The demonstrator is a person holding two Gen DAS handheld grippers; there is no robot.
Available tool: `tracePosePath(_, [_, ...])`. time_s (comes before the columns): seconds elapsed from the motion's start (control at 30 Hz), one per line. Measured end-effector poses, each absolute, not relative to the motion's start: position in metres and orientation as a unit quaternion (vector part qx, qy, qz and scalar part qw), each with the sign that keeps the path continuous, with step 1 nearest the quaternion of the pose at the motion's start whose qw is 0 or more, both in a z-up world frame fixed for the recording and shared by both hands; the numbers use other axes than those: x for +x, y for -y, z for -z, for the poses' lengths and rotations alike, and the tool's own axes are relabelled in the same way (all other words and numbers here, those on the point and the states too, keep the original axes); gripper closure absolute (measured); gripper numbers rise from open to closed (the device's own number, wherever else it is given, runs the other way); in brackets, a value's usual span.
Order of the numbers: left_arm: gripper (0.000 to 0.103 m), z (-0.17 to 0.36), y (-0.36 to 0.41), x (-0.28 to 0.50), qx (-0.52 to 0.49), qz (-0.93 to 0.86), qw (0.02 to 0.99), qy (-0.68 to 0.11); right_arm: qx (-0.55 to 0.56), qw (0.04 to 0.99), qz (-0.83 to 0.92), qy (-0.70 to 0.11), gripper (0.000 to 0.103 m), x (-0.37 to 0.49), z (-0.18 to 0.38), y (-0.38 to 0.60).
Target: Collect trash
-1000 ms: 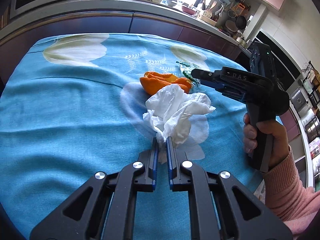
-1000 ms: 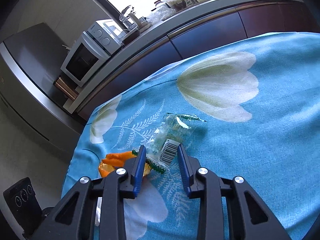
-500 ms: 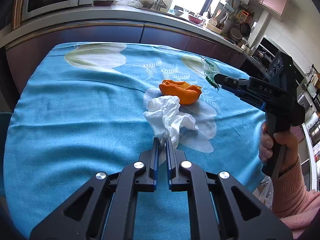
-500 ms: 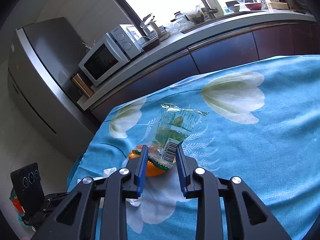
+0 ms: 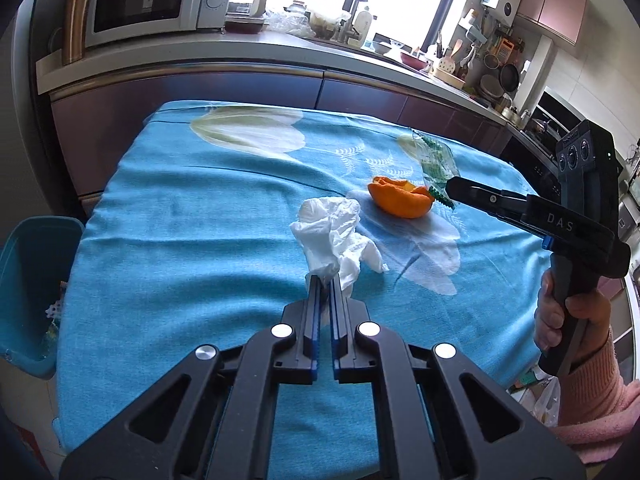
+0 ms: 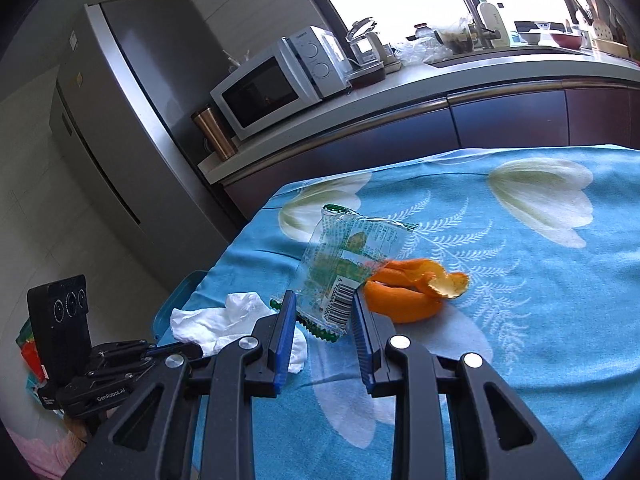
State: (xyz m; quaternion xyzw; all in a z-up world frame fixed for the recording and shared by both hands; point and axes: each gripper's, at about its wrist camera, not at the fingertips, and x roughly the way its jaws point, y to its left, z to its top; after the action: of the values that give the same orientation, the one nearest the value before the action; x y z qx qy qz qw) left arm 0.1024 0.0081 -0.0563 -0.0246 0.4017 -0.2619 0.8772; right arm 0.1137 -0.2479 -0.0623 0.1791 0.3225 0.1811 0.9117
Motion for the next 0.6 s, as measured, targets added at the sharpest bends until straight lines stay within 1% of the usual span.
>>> tracePosePath(0.6, [0.098, 0.033, -0.072, 0.09, -0.046, 0.203, 0.904, -0.374, 0.136, 0.9, -0.25, -0.331, 0.077, 0.117, 0.055, 0.18])
